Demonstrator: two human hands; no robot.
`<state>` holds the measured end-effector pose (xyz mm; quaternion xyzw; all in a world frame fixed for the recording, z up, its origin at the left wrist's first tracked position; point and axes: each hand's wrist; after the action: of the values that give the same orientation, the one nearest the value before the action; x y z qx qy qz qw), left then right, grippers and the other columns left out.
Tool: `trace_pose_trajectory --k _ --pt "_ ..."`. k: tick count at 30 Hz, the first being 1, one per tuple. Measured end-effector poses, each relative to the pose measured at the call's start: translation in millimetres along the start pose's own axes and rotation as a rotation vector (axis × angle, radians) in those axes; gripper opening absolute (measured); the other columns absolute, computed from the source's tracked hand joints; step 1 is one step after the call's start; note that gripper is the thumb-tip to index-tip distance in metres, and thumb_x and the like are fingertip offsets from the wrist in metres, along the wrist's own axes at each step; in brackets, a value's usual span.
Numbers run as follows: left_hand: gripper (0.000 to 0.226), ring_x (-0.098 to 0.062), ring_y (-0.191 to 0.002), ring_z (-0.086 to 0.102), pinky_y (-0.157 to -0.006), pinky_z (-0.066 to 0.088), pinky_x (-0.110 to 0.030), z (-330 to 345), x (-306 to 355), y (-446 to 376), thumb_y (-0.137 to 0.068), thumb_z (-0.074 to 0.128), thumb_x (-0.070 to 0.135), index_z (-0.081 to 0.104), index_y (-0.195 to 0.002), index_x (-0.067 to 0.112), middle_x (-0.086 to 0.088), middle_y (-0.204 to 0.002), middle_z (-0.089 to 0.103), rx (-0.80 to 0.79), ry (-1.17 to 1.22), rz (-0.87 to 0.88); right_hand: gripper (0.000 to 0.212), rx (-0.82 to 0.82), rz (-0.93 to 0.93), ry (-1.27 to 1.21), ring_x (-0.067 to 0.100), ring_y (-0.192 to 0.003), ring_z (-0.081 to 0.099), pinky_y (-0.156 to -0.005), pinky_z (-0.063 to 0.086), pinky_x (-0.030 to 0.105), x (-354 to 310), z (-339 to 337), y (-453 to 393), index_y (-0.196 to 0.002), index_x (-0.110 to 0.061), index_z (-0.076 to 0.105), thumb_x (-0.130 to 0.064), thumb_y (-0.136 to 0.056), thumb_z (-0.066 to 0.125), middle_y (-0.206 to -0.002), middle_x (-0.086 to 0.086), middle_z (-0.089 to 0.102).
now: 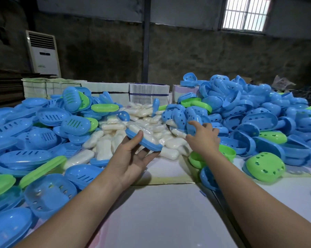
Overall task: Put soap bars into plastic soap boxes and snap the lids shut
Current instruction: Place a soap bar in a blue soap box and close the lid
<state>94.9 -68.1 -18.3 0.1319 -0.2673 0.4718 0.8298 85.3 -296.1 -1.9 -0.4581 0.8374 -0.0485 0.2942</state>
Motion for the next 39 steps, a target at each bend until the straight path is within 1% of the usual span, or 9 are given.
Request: trace_pose_trajectory --k 4,9,15,22,26,27,30,34,39 --pt "0.047 -0.040 -0.100 0.074 -0.072 0.062 -0.057 0 0 1 -0.069 0.075 0.011 0.066 -0.116 0.012 -0.019 -0.118 0.074 -0.035 -0.006 -0.009 0.056 -0.086 0.042 0.110 0.038 -0.137 0.022 -0.109 0.025 0.052 3 9 -16 -0.147 -0.043 0.036 -0.031 -0.094 0.051 -0.152 0.012 0.027" --pt "0.061 -0.043 -0.104 0.072 -0.078 0.058 -0.065 -2 2 -1 -0.057 0.079 0.003 0.067 -0.117 0.010 -0.022 -0.122 0.072 -0.077 0.076 -0.001 0.041 -0.026 -0.024 -0.066 0.037 -0.123 0.044 -0.105 0.038 0.043 8 19 -24 -0.135 -0.022 0.060 -0.018 -0.094 0.057 -0.137 0.015 0.042" --pt "0.066 -0.044 -0.116 0.067 -0.081 0.057 -0.065 -4 2 0 -0.067 0.072 -0.001 0.062 -0.131 0.010 -0.023 -0.127 0.069 -0.091 0.096 -0.002 0.027 0.146 -0.124 -0.394 0.022 -0.071 0.056 -0.068 0.046 0.030 -10 6 -10 -0.094 -0.021 0.072 -0.003 -0.088 0.054 -0.100 0.000 0.066" --pt "0.068 -0.041 -0.103 0.073 -0.073 0.061 -0.061 -3 5 0 -0.066 0.071 -0.002 0.064 -0.131 0.016 -0.020 -0.116 0.074 -0.111 0.105 0.027 0.030 -0.362 0.014 -1.345 0.025 -0.074 0.044 -0.060 0.034 0.032 -53 -35 22 -0.068 -0.020 0.046 0.007 -0.078 0.039 -0.080 0.004 0.047" --pt "0.071 -0.036 -0.108 0.072 -0.076 0.062 -0.056 -4 3 0 -0.063 0.074 -0.003 0.065 -0.131 0.018 -0.015 -0.117 0.075 -0.128 0.027 0.049 0.012 -0.738 0.118 -1.679 0.026 -0.076 0.062 -0.069 0.051 0.035 -56 -37 35 -0.075 -0.017 0.049 -0.007 -0.080 0.048 -0.089 0.007 0.062" --pt "0.074 -0.035 -0.111 0.070 -0.079 0.062 -0.057 -4 2 0 -0.062 0.075 -0.002 0.064 -0.132 0.019 -0.014 -0.120 0.074 -0.132 0.008 0.049 0.004 -0.794 0.114 -1.671 0.026 -0.077 0.065 -0.070 0.054 0.037 -57 -36 39 -0.082 -0.014 0.052 -0.015 -0.082 0.056 -0.087 0.008 0.066" --pt "0.073 -0.035 -0.109 0.072 -0.081 0.061 -0.056 -5 2 -1 -0.064 0.075 -0.001 0.064 -0.133 0.019 -0.013 -0.123 0.073 -0.151 -0.017 0.056 0.040 -0.801 0.001 -1.454 0.023 -0.084 0.068 -0.073 0.056 0.036 -59 -28 41 -0.109 -0.010 0.062 -0.036 -0.079 0.071 -0.098 0.009 0.070" --pt "0.067 -0.034 -0.110 0.072 -0.074 0.063 -0.049 -7 5 -1 -0.069 0.074 0.002 0.064 -0.133 0.021 -0.014 -0.122 0.073 -0.163 -0.022 0.067 0.041 -0.554 -0.166 -0.999 0.017 -0.079 0.061 -0.069 0.044 0.031 -61 -20 43 -0.109 -0.027 0.051 -0.049 -0.081 0.072 -0.101 0.002 0.065" --pt "0.044 -0.032 -0.107 0.073 -0.071 0.063 -0.044 -7 6 -1 -0.073 0.073 0.004 0.076 -0.114 0.023 -0.014 -0.124 0.073 -0.147 -0.098 0.108 0.053 -0.419 -0.397 -0.637 0.006 -0.099 0.063 -0.083 0.052 0.026 -64 -19 48 -0.130 -0.038 0.051 -0.054 -0.084 0.070 -0.115 -0.010 0.059"
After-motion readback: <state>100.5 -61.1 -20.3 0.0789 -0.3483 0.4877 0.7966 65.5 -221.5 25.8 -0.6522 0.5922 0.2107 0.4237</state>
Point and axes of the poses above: each hand's wrist, its own y-axis away from the middle knuckle, its own z-axis out of the palm, x = y × z
